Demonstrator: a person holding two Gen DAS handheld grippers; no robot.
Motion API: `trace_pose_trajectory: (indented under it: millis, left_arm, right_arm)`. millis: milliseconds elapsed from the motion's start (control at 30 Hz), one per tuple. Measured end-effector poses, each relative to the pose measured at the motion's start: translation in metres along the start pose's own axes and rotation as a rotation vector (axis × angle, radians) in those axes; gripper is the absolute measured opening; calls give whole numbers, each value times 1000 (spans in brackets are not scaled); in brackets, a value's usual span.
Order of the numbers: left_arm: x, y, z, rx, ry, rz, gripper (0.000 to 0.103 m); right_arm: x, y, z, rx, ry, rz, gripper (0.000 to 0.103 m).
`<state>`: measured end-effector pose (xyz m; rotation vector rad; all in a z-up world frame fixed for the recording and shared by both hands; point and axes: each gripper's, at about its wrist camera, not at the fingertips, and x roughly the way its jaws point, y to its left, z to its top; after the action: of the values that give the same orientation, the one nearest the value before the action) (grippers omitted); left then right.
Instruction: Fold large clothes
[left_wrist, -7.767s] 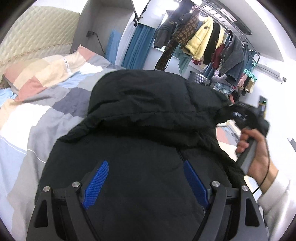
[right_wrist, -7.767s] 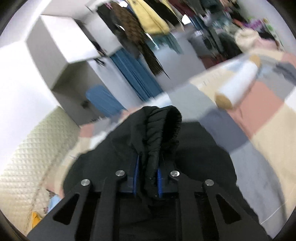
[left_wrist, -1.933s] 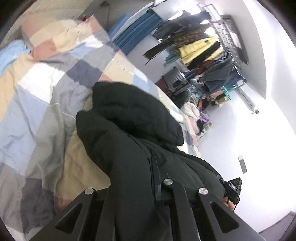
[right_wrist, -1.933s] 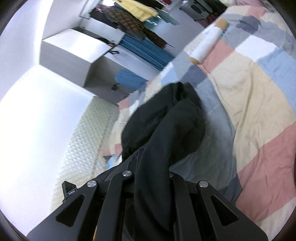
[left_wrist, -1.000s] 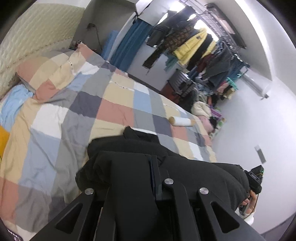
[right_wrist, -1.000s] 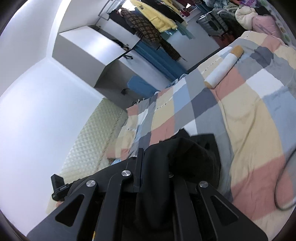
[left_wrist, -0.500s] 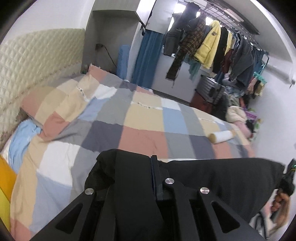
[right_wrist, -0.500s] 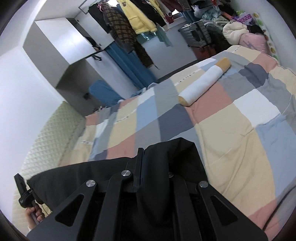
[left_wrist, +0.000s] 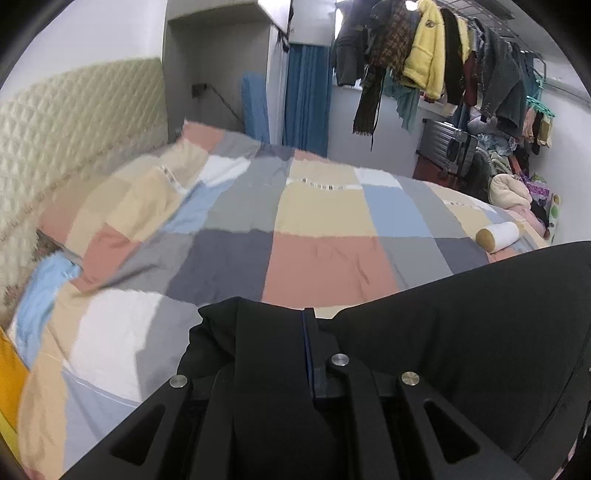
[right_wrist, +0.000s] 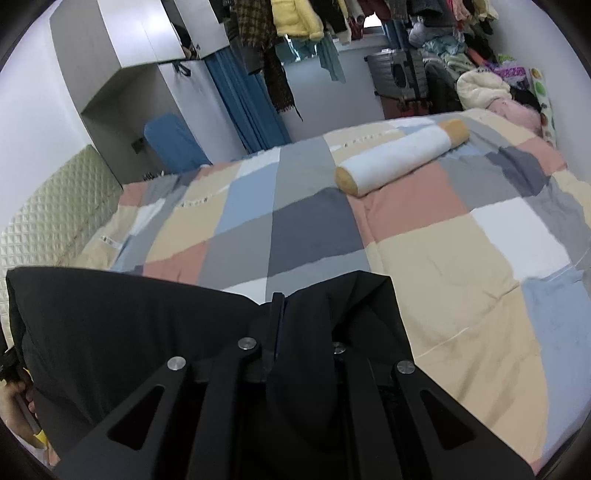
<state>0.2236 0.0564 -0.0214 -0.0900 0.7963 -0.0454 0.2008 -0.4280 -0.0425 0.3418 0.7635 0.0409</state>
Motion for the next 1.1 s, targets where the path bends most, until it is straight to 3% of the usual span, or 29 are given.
trace_pose_trajectory:
  millis: [200,433,733,800,867,900,933,967,1033,1100]
  left_arm:
    - [35,1,-3,-16,35,5,10]
    - [45,4,-13,-28,38,-6,10]
    - [-20,4,-34,-19,-90,-47,10]
    - [-40,10,-31,-55,-105,-85,12]
    - [-61,21,-29,-120,-128,-156,16]
    - [-70,26,-29,-149,-134,-192,26]
    - [-79,31,-31,-174,-143,-226,40]
    - [-90,34,-33,-188,-157,-251,47]
    - [-110,33,-41,-162,-193,-232,64]
    - [-127,29,-50,-122,-232,-182,68]
  right_arm:
    - [32,7,-4,-56,23,-29,6]
    - [47,11,-10,-65,36,-41,6]
    - [-3,12,-25,-49,-36,-24,13]
    - [-20,6,-28,-6,-33,9,23]
    - [-31,3,-30,8,-32,39,39]
    - [-42,2,-33,14,-41,48,49]
    - [-47,0,-34,19,-46,57,53]
    - [-56,-1,-37,29,-54,74,57]
    - [-73,-2,-43,36,-81,74,63]
    - [-92,0,-47,26,-135,31,67]
